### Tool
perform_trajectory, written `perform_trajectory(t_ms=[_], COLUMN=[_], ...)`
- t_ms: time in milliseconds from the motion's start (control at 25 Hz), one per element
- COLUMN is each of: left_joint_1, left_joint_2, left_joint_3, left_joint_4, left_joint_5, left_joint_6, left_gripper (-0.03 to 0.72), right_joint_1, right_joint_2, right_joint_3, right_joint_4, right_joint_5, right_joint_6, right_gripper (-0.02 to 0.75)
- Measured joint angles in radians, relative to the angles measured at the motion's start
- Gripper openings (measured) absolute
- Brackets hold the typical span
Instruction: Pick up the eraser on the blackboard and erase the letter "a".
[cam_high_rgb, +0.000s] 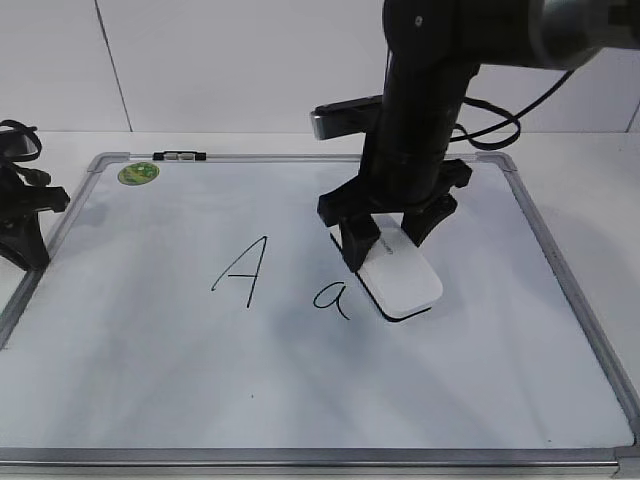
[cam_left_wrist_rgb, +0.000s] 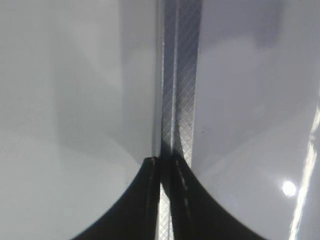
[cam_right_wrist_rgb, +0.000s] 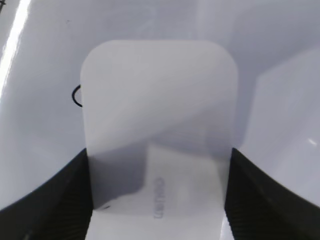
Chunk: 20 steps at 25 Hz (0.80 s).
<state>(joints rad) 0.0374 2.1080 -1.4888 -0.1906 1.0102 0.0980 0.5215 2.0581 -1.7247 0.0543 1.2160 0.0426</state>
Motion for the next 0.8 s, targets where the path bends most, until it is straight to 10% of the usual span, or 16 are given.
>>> perform_trajectory(t_ms=[800], left_joint_1=[0.0], left_joint_2=[0.0], left_joint_3=[0.0], left_joint_4=[-0.004], left_joint_5=[0.001], left_joint_6=[0.0], left_gripper=[0.015], right_joint_1=[0.049], right_joint_2=[0.131], right_joint_3=[-0.025], right_joint_4=[-0.008], right_joint_5=[0.018], right_joint_6=[0.004], right_gripper=[0.549])
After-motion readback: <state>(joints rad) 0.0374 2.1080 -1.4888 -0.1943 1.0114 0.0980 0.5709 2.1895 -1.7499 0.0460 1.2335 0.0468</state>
